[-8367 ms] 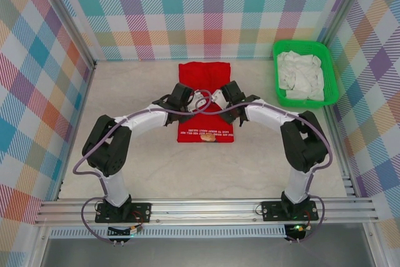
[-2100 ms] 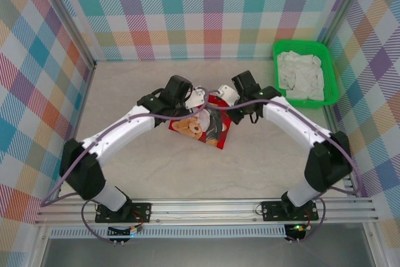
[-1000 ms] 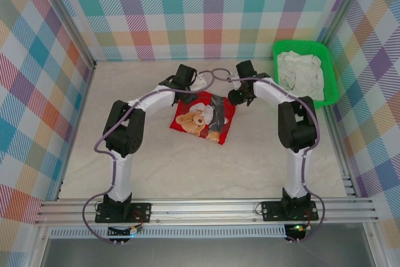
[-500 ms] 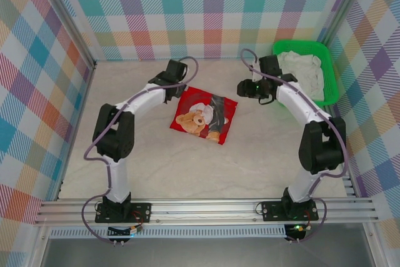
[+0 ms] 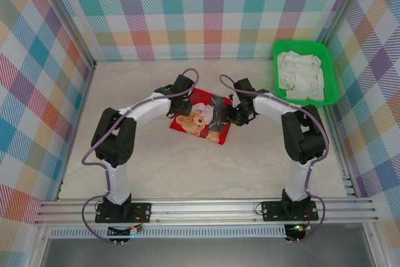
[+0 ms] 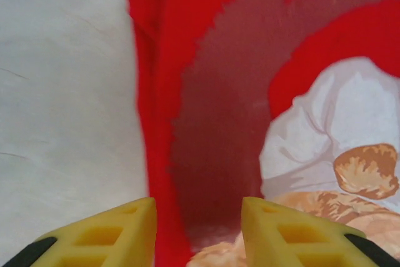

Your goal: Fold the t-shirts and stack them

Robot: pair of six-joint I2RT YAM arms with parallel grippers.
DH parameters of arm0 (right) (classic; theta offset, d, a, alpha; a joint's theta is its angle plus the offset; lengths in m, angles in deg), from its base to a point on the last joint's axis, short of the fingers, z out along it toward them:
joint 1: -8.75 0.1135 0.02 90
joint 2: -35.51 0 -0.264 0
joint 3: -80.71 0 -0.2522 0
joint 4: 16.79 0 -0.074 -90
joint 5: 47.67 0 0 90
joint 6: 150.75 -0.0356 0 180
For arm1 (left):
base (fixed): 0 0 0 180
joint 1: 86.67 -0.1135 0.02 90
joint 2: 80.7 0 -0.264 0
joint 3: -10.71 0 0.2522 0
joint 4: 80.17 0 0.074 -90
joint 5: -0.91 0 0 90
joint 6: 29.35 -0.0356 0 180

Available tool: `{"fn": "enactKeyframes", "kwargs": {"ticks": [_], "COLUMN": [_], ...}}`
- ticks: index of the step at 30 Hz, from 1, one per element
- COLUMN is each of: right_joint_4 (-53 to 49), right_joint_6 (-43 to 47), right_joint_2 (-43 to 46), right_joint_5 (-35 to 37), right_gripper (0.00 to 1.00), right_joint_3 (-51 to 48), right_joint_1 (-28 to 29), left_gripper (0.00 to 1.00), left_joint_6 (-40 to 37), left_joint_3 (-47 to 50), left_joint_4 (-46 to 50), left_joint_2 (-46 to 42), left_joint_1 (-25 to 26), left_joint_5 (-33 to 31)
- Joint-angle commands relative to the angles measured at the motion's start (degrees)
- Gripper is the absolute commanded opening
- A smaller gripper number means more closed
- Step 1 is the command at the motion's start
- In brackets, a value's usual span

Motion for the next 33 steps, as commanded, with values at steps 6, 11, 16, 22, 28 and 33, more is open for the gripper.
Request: {"fn": "enactKeyframes", "kwargs": {"ticks": [6,11,16,22,28,33], "right_joint_4": [-4.2,-7.2,-11.8,-20.7,-27.2,-23.7], "right_joint_6": [0.6,2.4,4.2,6.2,4.4,1.9], "right_joint_2": [-9.3,-15.7,-22.7,-34.5,-47.1,-49.5], "right_joint_5": [1.2,0.5,0.3,0.6,-3.1,-5.5], "right_gripper": [0.31,0.21,0.19,0.19,0.19,0.2], "right_joint_3": [7.8,15.8,27.4,49.3,71.5,73.8], "right_joint_1": [-0.5,-2.0,-4.6,-7.8,-10.4,-12.0], "left_gripper": [0.39,0.38,0.37,0.37,0.38,0.4], "left_joint_6": [4.4,4.2,3.4,-0.1,-4.3,-5.8], "left_joint_3": [-5.1,-9.4,-16.6,-30.6,-47.9,-60.5], "left_joint_4": [1.6,3.1,4.8,8.9,14.6,19.3], "left_joint_2": [8.7,14.7,20.3,27.7,37.1,43.9], "left_joint_1": [0.9,0.4,-2.0,-5.4,-7.1,-8.4], "left_joint_5": [0.0,-2.3,-2.1,0.6,2.9,3.1]}}
